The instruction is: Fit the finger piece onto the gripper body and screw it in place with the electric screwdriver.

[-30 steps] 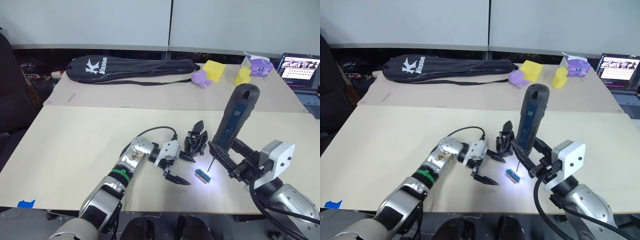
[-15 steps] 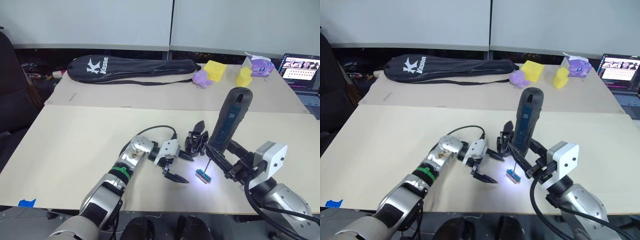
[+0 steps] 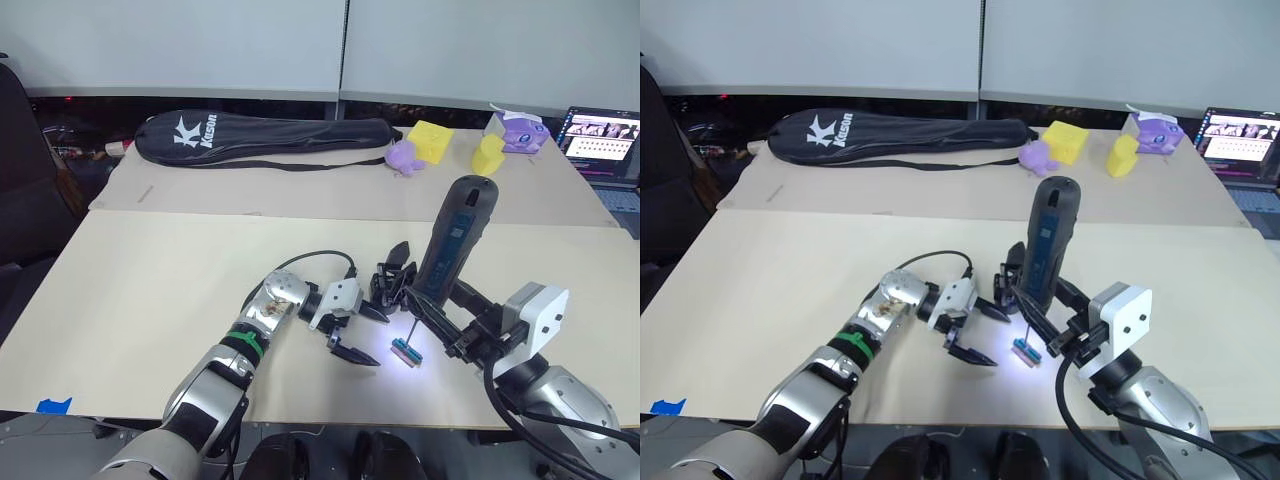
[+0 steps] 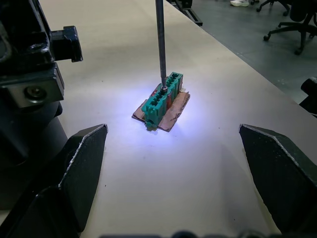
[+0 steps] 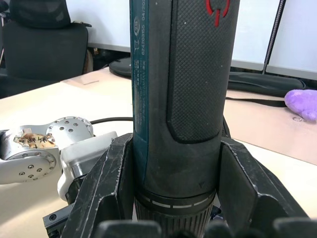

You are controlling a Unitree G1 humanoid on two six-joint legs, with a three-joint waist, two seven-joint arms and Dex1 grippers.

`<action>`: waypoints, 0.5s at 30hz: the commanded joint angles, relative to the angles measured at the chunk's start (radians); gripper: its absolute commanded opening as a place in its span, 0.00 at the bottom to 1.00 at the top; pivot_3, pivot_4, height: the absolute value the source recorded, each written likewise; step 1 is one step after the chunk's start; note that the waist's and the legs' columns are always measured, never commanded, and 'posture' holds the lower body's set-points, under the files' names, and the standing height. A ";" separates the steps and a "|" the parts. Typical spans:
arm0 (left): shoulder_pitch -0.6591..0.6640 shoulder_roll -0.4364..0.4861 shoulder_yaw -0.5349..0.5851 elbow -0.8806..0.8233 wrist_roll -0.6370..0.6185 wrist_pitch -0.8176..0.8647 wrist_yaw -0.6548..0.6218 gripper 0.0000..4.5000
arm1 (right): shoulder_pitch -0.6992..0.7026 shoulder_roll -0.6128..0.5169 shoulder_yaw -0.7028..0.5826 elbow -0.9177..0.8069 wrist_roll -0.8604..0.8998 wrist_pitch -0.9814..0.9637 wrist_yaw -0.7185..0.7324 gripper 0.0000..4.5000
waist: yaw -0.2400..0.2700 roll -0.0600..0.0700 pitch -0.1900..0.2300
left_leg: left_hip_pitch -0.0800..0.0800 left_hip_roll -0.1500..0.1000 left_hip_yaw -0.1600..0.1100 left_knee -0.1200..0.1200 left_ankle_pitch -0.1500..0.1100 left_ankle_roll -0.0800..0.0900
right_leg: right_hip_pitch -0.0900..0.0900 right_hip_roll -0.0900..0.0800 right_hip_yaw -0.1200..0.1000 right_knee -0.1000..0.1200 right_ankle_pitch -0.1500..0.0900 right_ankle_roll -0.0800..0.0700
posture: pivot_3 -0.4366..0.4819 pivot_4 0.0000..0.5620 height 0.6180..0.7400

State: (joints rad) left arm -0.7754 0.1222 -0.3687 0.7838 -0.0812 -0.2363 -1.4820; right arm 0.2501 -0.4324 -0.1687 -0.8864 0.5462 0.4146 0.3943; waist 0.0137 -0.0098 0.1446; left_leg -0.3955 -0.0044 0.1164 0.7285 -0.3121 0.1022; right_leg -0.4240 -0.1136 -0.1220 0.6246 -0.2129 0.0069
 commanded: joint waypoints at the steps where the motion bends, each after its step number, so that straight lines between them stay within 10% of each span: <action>1: -0.024 -0.008 0.013 -0.004 -0.002 -0.016 0.000 1.00 | -0.006 0.000 -0.019 -0.041 0.000 -0.051 0.006 0.42 | 0.000 0.000 0.000 | 0.000 0.000 0.000 0.000 0.000 0.000 | 0.000 0.000 0.000 0.000 0.000 0.000 | 0.48 0.27 1.00; 15: -0.027 -0.011 0.015 0.003 -0.001 -0.024 0.005 1.00 | -0.004 0.007 -0.020 -0.030 -0.007 -0.048 0.012 0.42 | 0.000 0.000 0.000 | 0.000 0.000 0.000 0.000 0.000 0.000 | 0.000 0.000 0.000 0.000 0.000 0.000 | 0.48 0.27 1.00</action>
State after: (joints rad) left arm -0.7806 0.1186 -0.3670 0.7983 -0.0805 -0.2431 -1.4778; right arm 0.2597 -0.4319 -0.1708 -0.8859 0.5334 0.4146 0.4069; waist 0.0134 -0.0099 0.1446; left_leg -0.3955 -0.0044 0.1164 0.7285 -0.3121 0.1022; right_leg -0.4239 -0.1134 -0.1221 0.6247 -0.2129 0.0069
